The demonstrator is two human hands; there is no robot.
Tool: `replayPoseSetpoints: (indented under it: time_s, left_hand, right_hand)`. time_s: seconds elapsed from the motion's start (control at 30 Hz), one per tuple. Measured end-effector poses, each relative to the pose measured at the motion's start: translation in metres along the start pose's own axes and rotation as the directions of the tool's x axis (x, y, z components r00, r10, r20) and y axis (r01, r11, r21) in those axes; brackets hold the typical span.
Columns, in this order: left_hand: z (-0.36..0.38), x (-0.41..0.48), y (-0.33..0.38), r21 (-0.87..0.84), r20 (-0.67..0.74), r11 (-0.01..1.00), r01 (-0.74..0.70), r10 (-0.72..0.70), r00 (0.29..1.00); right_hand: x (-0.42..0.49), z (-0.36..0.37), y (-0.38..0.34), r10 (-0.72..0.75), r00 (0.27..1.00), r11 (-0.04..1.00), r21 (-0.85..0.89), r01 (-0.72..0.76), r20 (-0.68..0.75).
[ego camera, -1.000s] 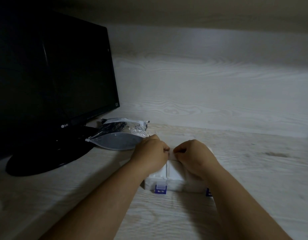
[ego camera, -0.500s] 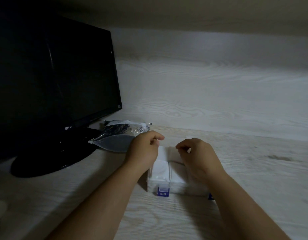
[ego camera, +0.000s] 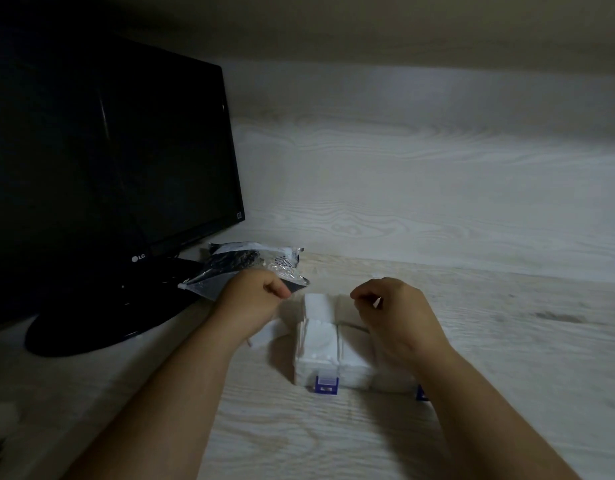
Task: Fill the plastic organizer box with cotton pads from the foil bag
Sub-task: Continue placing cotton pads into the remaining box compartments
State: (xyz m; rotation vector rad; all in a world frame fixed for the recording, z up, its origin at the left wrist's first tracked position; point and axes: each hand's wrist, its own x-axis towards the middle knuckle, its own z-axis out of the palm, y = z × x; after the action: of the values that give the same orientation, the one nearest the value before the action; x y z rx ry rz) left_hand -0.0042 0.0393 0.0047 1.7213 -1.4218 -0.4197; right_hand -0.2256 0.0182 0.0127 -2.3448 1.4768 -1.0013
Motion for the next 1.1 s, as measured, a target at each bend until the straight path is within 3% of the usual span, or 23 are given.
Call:
replayPoseSetpoints:
  time_s: [0.4,0.7,0.9,1.1]
  left_hand:
    - [-0.002,-0.009,-0.009,0.315,0.193,0.948,-0.049,-0.014,0.981]
    - [-0.004,-0.011,-0.006,0.451,0.160,0.884,-0.121,0.053,0.986]
    - [-0.007,-0.011,-0.004,0.415,0.191,0.904,-0.105,0.026,0.981]
    - [-0.006,-0.010,-0.002,0.415,0.107,0.907,-0.076,0.034,0.994]
  right_hand:
    - [0.000,0.000,0.001,0.009,1.000,1.000,0.023,-0.009,-0.011]
    - [-0.001,-0.001,-0.001,0.025,1.000,0.999,0.028,-0.025,0.007]
    - [-0.002,-0.002,-0.002,0.038,0.999,0.998,0.040,-0.038,0.009]
    - [-0.002,-0.002,-0.002,0.041,0.999,0.998,0.046,-0.041,0.008]
